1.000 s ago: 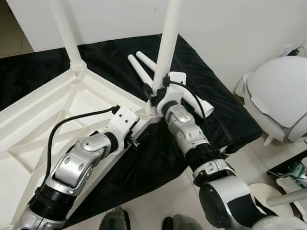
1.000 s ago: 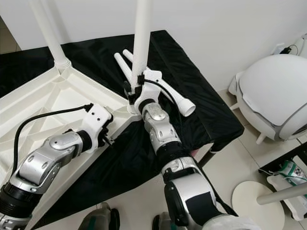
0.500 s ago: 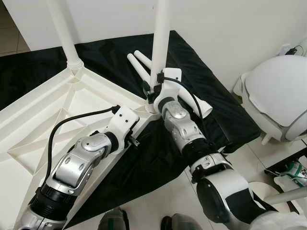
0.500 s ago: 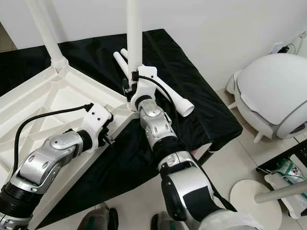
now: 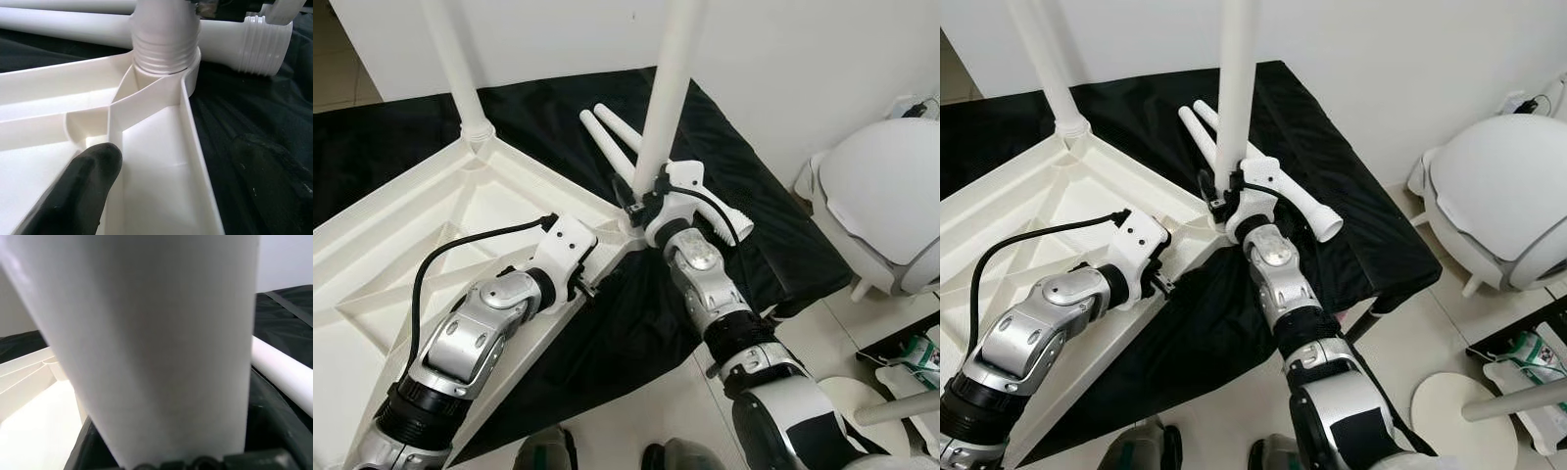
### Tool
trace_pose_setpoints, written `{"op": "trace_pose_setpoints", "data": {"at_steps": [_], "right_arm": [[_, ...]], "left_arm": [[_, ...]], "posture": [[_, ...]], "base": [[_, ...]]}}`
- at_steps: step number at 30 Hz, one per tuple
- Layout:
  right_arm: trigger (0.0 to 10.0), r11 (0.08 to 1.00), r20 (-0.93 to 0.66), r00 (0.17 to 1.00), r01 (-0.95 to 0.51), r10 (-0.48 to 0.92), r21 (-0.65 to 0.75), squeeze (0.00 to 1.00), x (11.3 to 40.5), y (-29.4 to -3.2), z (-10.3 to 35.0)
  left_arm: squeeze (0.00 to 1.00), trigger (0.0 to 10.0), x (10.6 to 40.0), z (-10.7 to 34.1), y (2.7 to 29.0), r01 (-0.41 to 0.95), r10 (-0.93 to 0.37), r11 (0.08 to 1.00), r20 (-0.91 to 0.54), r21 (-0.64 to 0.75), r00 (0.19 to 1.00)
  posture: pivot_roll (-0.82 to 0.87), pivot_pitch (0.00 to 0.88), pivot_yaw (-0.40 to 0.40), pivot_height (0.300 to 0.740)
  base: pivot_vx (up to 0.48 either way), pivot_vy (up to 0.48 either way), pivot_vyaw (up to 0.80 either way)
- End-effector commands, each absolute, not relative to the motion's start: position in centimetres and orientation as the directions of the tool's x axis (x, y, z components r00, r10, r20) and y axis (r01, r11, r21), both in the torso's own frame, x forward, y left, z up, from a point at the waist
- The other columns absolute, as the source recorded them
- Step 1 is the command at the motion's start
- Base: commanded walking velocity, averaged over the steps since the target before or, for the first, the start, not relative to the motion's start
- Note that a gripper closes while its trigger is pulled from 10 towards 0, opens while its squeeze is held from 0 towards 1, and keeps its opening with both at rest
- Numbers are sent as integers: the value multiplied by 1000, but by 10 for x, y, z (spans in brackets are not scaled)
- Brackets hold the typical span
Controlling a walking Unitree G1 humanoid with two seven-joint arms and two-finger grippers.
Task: Building children table
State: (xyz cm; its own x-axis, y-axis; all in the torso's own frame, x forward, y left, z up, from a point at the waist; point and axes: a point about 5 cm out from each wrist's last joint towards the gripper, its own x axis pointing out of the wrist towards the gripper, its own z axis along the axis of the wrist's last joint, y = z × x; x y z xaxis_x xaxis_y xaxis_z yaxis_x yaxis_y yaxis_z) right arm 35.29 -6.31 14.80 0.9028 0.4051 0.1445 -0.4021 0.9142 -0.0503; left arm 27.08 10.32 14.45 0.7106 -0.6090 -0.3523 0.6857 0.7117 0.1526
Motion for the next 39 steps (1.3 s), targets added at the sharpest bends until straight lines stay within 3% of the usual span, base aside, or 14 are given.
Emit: {"op": "trace_pose_setpoints", "data": {"at_steps": [1, 17, 29, 39], "right_arm": [[10000, 934, -7, 935, -355, 354, -33, 0, 349, -84, 114], [10000, 915, -105, 910, -403, 402, 12, 0, 369, -77, 128], [10000, 912, -125, 904, -411, 408, 7, 0, 363, -74, 119], [10000, 965, -64, 964, -253, 257, 67, 0, 366, -59, 130]], "left_arm": [[0, 10000, 272, 145, 103, 692, -615, 703, -351, 162, 706], [0, 10000, 272, 146, 102, 702, -621, 691, -355, 174, 699], [0, 10000, 270, 145, 103, 693, -612, 700, -356, 171, 706], [0, 10000, 270, 145, 102, 699, -618, 695, -358, 169, 701]], "posture": [[-13, 14, -7, 740], [-7, 1, 0, 740], [-1, 8, -5, 740], [-8, 16, -4, 740]], "base": [[0, 0, 0], [0, 0, 0], [0, 0, 0], [0, 0, 0]]}}
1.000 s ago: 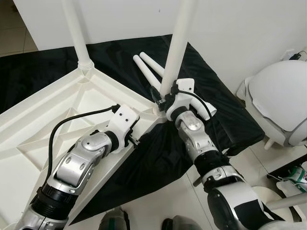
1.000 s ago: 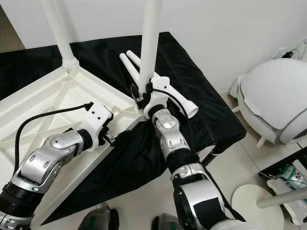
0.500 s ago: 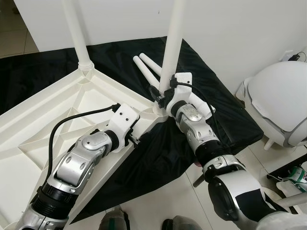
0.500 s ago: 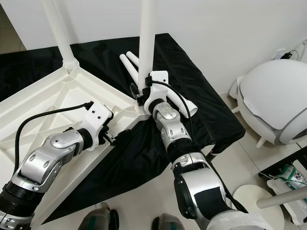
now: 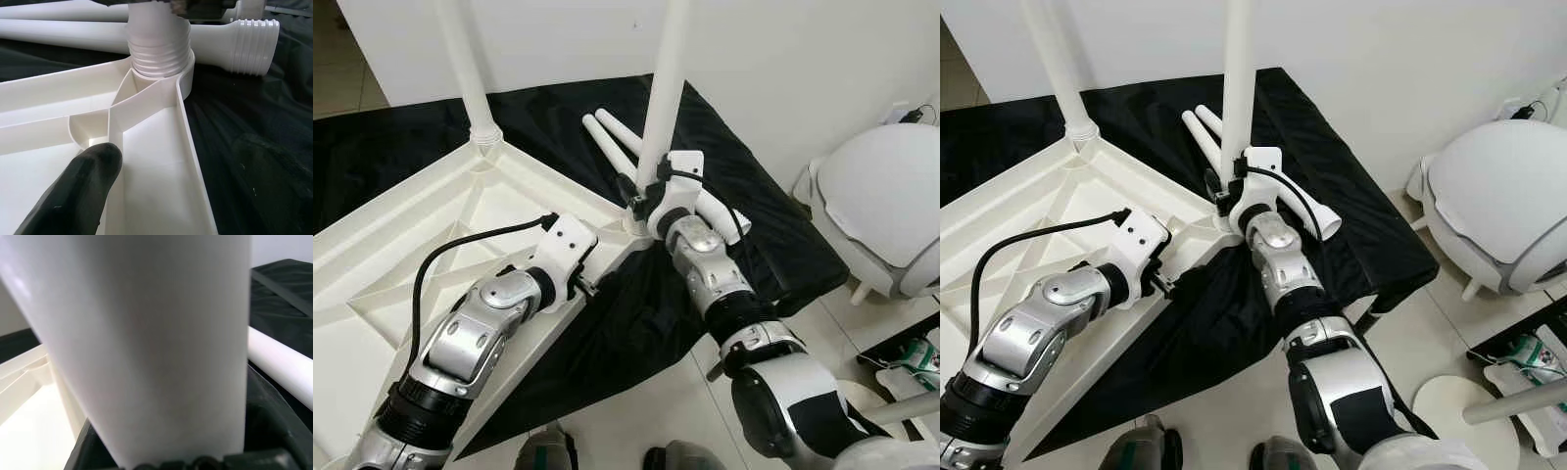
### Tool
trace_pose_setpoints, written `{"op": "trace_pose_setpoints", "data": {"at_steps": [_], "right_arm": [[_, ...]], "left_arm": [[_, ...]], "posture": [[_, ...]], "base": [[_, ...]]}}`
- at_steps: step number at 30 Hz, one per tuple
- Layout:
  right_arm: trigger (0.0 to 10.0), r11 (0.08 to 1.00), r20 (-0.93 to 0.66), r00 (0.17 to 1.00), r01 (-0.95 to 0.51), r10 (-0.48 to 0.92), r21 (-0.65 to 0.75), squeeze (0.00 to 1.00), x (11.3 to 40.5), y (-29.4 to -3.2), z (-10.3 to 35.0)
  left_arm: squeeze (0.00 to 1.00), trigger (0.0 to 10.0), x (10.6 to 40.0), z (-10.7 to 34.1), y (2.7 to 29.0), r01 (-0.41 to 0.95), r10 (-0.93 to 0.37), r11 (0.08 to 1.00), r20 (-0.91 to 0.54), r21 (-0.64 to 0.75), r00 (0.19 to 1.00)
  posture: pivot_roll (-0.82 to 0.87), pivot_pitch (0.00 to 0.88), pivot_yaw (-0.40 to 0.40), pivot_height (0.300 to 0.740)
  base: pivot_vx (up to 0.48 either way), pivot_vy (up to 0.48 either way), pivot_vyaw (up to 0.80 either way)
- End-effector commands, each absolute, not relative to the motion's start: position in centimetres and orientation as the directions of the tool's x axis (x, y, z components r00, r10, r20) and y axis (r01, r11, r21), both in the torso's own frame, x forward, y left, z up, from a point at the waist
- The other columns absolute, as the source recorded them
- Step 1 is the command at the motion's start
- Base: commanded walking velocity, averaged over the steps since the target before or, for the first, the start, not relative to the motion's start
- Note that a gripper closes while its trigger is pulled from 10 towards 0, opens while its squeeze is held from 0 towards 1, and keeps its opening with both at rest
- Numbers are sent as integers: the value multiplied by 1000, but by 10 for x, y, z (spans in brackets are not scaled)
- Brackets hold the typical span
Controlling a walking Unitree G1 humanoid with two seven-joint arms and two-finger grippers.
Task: Building children table
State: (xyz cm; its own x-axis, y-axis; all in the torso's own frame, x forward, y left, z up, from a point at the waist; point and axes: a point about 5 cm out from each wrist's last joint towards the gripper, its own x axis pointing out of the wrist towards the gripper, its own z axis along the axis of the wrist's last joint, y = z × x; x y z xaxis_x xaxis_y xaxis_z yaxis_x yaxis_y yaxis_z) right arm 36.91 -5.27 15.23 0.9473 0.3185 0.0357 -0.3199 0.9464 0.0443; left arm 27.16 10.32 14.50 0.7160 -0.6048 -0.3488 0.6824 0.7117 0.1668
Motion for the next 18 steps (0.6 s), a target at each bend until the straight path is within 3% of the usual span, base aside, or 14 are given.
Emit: {"op": "trace_pose_setpoints", "data": {"at_steps": [1, 10, 18], "right_arm": [[10000, 965, -64, 964, -253, 257, 67, 0, 366, -59, 130], [10000, 988, -29, 989, -143, 144, 58, 0, 369, -43, 143], [10000, 983, 3, 983, -181, 181, 7, 0, 360, -21, 142]], "left_arm": [[0, 10000, 270, 145, 102, 699, -618, 695, -358, 169, 701], [0, 10000, 269, 144, 102, 694, -614, 700, -356, 165, 704], [0, 10000, 269, 145, 104, 681, -602, 714, -353, 164, 716]], "posture": [[-8, 16, -4, 740], [1, 25, -12, 740], [13, 33, -23, 740]], "base": [[0, 0, 0], [0, 0, 0], [0, 0, 0]]}}
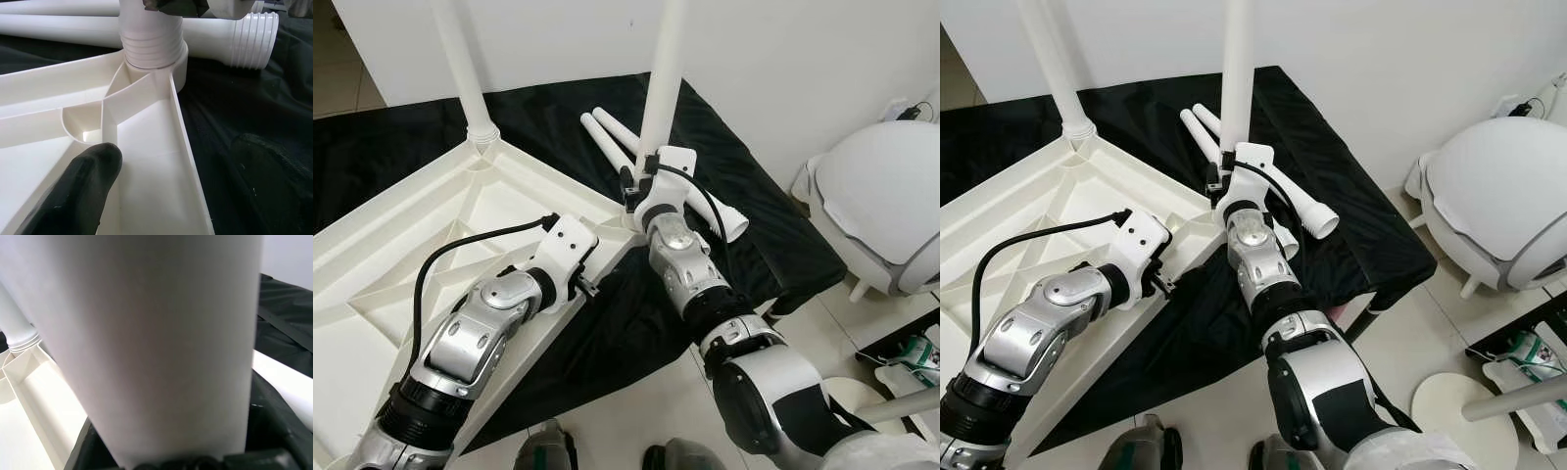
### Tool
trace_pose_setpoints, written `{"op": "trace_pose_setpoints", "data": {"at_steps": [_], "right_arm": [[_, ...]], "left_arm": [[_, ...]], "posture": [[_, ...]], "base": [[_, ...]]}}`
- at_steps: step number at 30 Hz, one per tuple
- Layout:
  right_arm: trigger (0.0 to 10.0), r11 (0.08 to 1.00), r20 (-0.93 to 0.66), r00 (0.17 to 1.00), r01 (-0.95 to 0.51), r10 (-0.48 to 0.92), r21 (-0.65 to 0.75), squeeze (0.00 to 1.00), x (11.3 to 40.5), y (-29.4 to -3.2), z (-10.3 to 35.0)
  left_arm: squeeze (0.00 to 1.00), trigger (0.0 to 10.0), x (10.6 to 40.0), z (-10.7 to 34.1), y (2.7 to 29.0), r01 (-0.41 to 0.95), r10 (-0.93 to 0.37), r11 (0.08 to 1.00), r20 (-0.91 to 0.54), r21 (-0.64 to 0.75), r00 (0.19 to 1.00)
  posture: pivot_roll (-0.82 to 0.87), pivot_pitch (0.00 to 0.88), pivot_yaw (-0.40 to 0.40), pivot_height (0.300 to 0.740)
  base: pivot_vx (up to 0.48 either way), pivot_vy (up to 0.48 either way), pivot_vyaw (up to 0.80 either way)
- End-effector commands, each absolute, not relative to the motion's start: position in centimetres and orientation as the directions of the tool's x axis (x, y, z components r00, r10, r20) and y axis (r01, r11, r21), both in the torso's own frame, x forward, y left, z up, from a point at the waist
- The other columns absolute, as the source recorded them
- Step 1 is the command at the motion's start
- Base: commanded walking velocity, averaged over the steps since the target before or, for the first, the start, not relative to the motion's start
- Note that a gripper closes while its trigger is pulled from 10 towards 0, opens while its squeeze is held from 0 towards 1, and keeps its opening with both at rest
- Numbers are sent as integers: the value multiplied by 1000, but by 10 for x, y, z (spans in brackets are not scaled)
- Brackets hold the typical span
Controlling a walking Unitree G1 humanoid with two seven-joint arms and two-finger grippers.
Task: Building children table
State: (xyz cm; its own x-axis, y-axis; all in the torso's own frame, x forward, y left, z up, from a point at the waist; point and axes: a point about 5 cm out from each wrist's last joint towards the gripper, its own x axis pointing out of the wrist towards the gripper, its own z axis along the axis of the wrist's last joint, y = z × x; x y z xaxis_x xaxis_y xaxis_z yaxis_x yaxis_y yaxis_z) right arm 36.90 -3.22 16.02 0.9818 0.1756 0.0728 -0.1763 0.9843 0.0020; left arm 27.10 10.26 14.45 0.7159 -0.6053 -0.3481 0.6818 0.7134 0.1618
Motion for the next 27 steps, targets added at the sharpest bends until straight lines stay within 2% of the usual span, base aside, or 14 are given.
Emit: {"op": "trace_pose_setpoints", "data": {"at_steps": [1, 12, 18, 21, 27], "right_arm": [[10000, 981, 4, 981, -192, 192, 4, 0, 358, -20, 139], [10000, 987, 4, 987, -161, 161, -16, 0, 352, -31, 124], [10000, 999, 9, 999, -36, 36, 12, 0, 351, -36, 125], [10000, 1000, 20, 1000, 0, 0, 0, 0, 351, -31, 126], [10000, 1000, 59, 998, -13, 14, -11, 0, 349, -21, 129]], "left_arm": [[0, 10000, 269, 145, 104, 679, -600, 716, -353, 164, 718], [0, 10000, 268, 144, 106, 674, -595, 721, -353, 163, 722], [0, 10000, 269, 144, 103, 681, -603, 714, -355, 159, 715], [0, 10000, 270, 144, 102, 686, -609, 710, -353, 157, 710], [0, 10000, 270, 145, 101, 687, -610, 709, -351, 158, 710]], "posture": [[14, 35, -24, 740], [7, 39, -21, 740], [-8, 39, -10, 740], [-10, 38, -10, 740], [-2, 40, -16, 740]], "base": [[0, 0, 0], [0, 0, 0], [0, 0, 0], [0, 0, 0], [0, 0, 0]]}}
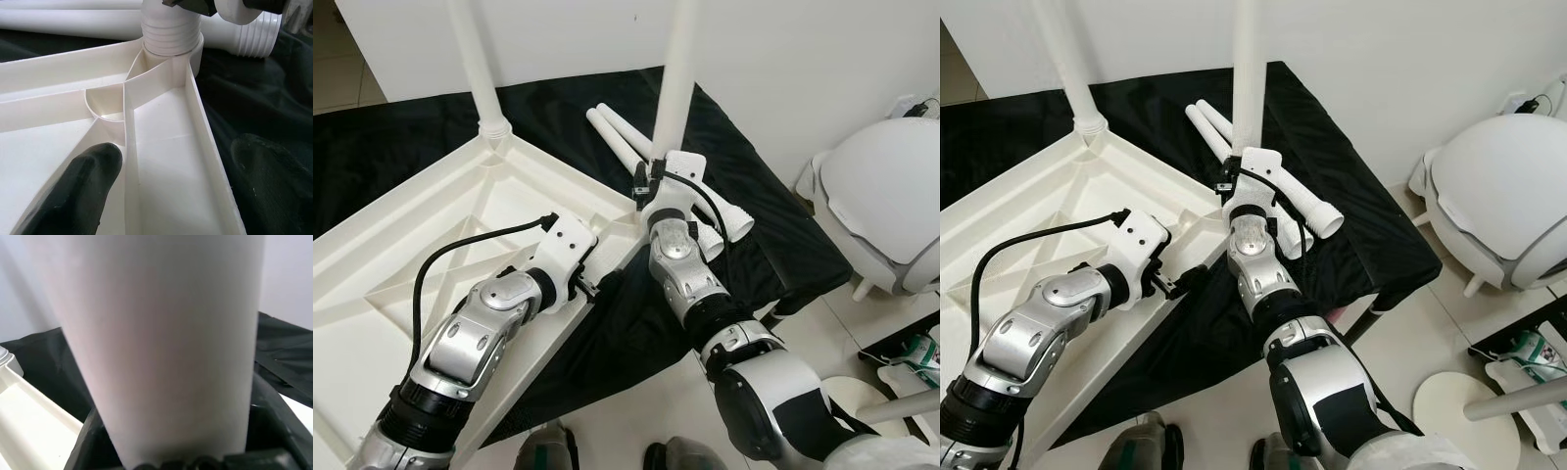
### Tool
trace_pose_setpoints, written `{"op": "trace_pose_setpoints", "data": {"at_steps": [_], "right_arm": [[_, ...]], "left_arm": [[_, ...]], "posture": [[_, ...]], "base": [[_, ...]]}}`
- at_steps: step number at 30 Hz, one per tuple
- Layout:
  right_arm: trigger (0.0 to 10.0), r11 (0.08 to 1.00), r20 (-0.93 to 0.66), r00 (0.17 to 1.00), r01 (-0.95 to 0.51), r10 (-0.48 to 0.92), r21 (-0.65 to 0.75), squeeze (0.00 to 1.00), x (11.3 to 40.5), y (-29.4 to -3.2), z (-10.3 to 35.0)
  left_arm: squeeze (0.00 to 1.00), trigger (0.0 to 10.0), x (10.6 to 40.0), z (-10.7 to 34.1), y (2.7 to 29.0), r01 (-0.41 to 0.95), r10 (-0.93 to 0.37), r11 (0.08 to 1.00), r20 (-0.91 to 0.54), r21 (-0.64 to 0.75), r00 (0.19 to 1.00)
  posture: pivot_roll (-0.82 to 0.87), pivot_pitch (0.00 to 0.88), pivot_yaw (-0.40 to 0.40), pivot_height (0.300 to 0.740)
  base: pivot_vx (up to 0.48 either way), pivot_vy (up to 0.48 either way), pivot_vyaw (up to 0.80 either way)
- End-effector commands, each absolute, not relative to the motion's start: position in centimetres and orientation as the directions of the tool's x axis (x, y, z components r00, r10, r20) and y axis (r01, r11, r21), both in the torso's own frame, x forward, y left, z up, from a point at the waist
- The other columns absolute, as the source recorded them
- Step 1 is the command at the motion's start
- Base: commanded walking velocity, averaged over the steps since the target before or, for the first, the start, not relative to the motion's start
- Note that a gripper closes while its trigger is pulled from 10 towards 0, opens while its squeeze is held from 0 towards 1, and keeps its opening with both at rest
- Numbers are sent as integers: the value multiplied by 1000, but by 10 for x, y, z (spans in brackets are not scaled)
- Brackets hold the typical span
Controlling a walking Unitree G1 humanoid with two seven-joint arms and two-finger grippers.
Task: Building children table
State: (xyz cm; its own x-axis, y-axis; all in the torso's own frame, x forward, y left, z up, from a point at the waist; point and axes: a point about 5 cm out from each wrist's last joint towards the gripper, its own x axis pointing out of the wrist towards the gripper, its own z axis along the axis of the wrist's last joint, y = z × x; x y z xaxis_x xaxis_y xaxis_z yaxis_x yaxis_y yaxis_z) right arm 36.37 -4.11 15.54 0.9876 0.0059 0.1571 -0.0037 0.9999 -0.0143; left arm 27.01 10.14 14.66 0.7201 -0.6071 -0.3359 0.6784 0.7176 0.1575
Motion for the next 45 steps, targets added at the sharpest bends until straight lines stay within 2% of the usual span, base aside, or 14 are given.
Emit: {"op": "trace_pose_setpoints", "data": {"at_steps": [1, 7, 8, 10, 11, 15, 19, 27, 28, 31, 40, 44, 45], "right_arm": [[10000, 1000, 56, 998, -21, 21, -8, 0, 348, -19, 129], [10000, 999, 41, 998, -43, 43, 8, 0, 347, -16, 127], [10000, 998, 44, 997, -60, 59, 28, 271, 347, -16, 127], [10000, 997, 46, 997, -71, 69, 41, 271, 347, -16, 127], [10000, 982, 67, 985, -168, 162, 90, 1000, 345, -12, 129], [10000, 973, 76, 977, -204, 197, 104, 1000, 345, -10, 130], [10000, 977, 121, 976, -192, 180, 92, 1000, 349, -21, 136], [10000, 955, 154, 954, -274, 256, 113, 1000, 360, -41, 146], [10000, 946, 152, 945, -307, 289, 105, 0, 361, -43, 147], [10000, 914, 150, 911, -398, 384, 80, 0, 364, -50, 150], [10000, 885, 154, 880, -462, 449, 60, 0, 367, -57, 153], [10000, 843, 138, 833, -534, 537, -56, 0, 377, -87, 166], [10000, 843, 138, 833, -534, 537, -56, 0, 377, -87, 166]], "left_arm": [[0, 10000, 270, 145, 101, 685, -608, 711, -351, 158, 712], [0, 10000, 268, 144, 102, 681, -604, 715, -353, 157, 715], [0, 10000, 268, 144, 102, 680, -603, 716, -353, 156, 715], [0, 10000, 268, 144, 102, 680, -603, 717, -353, 156, 716], [0, 10000, 269, 144, 103, 678, -600, 718, -352, 157, 718], [0, 10000, 269, 144, 103, 677, -600, 719, -352, 158, 719], [0, 10000, 270, 144, 103, 677, -600, 719, -350, 159, 719], [0, 10000, 272, 145, 101, 680, -604, 716, -346, 158, 718], [0, 10000, 272, 145, 101, 680, -605, 716, -346, 159, 717], [0, 10000, 273, 145, 100, 681, -606, 714, -344, 161, 717], [0, 10000, 273, 146, 100, 681, -607, 715, -341, 161, 718], [0, 10000, 273, 145, 99, 684, -610, 712, -342, 160, 715], [0, 10000, 273, 145, 99, 684, -610, 712, -342, 160, 715]], "posture": [[0, 40, -19, 740], [4, 40, -21, 740], [4, 40, -22, 740], [4, 41, -23, 740], [3, 39, -23, 740], [3, 39, -23, 740], [-5, 34, -22, 740], [-15, 29, -20, 740], [-18, 27, -19, 740], [-19, 25, -19, 740], [-18, 23, -20, 740], [-21, 23, -22, 740], [-21, 23, -22, 740]], "base": [[0, 0, 0], [0, 0, 0], [0, 0, 0], [0, 0, 0], [0, 0, 0], [0, 0, 0], [0, 0, 0], [0, 0, 0], [0, 0, 0], [0, 0, 0], [0, 0, 0], [0, 0, 0], [0, 0, 0]]}}
